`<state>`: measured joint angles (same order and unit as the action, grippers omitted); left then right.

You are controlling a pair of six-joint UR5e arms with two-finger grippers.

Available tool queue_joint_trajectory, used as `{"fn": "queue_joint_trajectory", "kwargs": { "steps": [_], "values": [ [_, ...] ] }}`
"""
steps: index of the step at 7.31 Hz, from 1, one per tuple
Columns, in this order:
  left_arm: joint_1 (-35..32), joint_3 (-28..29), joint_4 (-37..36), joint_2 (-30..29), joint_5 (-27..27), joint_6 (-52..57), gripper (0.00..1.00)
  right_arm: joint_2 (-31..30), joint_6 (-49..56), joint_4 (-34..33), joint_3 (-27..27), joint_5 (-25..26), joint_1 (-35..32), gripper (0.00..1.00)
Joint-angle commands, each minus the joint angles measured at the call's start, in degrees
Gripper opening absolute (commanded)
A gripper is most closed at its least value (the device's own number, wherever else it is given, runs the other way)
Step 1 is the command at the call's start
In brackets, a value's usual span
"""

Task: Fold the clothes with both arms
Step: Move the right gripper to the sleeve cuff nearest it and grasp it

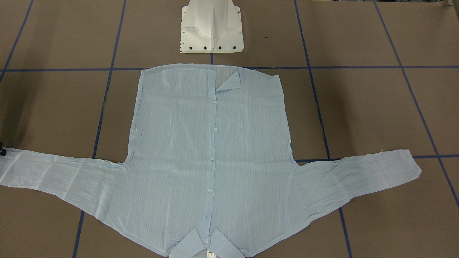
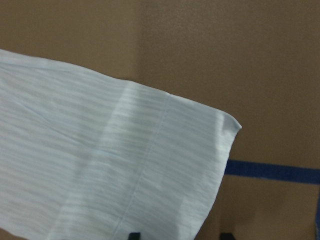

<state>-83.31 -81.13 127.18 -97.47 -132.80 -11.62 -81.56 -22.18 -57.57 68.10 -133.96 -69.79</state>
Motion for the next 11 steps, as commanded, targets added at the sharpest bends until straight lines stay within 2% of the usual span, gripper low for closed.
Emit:
{"fn": "queue_joint_trajectory", "kwargs": {
  "steps": [1, 5, 9, 10, 11],
  "values": [
    [0.1, 0.2, 0.0, -0.4, 0.0, -0.2, 0.99, 0.0, 0.1, -0.1, 0.0, 0.0, 0.0, 0.62],
    [0.1, 0.1, 0.0, -0.4, 0.1, -0.9, 0.99, 0.0, -0.1, -0.3, 0.3, 0.0, 0.0, 0.47],
    [0.1, 0.3, -0.1, -0.8, 0.0, -0.9, 0.99, 0.1, 0.1, -0.5, 0.2, 0.1, 0.0, 0.46],
    [0.1, 0.3, -0.1, -0.8, 0.0, -0.9, 0.99, 0.2, 0.0, -0.6, 0.2, 0.0, 0.0, 0.35],
    [0.1, 0.3, -0.1, -0.9, 0.0, -0.9, 0.99, 0.2, 0.1, -0.6, 0.4, 0.0, 0.2, 0.11]
  ]
}}
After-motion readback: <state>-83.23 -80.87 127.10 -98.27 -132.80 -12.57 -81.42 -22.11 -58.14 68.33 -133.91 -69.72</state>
